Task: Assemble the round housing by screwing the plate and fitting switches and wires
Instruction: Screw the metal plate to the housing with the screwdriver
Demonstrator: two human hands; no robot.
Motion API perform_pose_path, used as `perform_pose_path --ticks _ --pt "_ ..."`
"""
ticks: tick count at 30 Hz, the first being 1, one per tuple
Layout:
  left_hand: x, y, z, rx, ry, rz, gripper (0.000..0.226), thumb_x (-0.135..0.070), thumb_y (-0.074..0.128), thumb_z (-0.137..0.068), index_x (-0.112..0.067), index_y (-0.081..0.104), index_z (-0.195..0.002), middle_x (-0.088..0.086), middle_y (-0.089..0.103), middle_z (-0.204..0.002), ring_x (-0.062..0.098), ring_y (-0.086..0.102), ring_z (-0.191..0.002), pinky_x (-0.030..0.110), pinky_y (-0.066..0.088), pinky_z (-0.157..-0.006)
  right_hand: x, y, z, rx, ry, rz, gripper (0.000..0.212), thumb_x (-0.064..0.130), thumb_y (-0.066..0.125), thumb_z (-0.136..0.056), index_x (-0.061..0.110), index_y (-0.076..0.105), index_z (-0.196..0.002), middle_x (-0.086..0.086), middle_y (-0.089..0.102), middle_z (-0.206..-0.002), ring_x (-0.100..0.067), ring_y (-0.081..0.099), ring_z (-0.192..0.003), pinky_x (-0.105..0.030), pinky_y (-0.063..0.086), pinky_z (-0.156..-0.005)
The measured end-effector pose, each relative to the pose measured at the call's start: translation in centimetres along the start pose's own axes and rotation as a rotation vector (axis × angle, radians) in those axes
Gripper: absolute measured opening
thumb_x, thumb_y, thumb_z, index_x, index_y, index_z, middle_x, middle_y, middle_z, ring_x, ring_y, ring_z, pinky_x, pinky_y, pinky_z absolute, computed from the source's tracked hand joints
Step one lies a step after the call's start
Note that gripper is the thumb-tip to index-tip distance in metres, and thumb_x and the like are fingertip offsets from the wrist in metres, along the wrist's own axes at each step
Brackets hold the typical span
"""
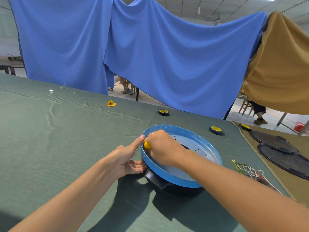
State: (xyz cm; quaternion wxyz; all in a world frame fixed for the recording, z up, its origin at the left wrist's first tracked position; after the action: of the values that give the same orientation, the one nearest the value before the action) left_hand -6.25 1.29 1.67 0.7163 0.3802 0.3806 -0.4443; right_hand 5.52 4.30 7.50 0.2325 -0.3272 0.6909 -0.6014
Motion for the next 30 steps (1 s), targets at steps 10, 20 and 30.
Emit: perform_pose_path --ticks 10,20,30 --pt "0.1 -0.2 -0.3 0.034 0.004 0.01 0.089 -0.044 0.082 -0.073 -0.006 0.03 -0.134 0.026 0.068 -0.067 0.034 0.069 -0.057 0.04 0.058 -0.054 0.3 0.1 -0.7 -0.008 0.239 -0.121 0.012 0.008 0.06 -0.089 0.012 0.052 -0.082 -0.008 0.052 -0.083 -0.024 0.055 -0.077 -0.031 0.039 -0.052" --pt "0.3 -0.3 -0.5 0.024 -0.01 0.015 0.08 -0.044 0.083 -0.073 -0.009 0.032 -0.125 0.029 0.069 -0.078 0.036 0.071 -0.064 0.043 0.059 -0.058 -0.9 -0.7 -0.4 0.049 -0.219 0.081 0.02 0.006 0.06 -0.091 0.012 0.073 -0.106 -0.003 0.067 -0.111 -0.019 0.062 -0.099 -0.038 0.055 -0.085" --pt "0.0 -0.2 -0.5 0.029 -0.02 0.008 0.103 -0.043 0.083 -0.072 -0.006 0.022 -0.146 0.028 0.067 -0.069 0.037 0.07 -0.064 0.045 0.06 -0.059 -1.6 -2.5 -1.3 -0.131 0.047 -0.167 0.035 0.026 0.057 -0.096 0.002 0.064 -0.073 -0.009 0.058 -0.065 -0.016 0.051 -0.058 -0.031 0.046 -0.055"
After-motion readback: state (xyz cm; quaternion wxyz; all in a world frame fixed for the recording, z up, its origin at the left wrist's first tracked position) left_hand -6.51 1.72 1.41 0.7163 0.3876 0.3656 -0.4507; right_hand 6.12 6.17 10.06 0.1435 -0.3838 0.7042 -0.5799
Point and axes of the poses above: each hand's wrist, its own z-axis away from the middle knuckle, its own y-axis out of the palm, x = y × z, the point moved 2 cm from there along -z, towards the middle knuckle
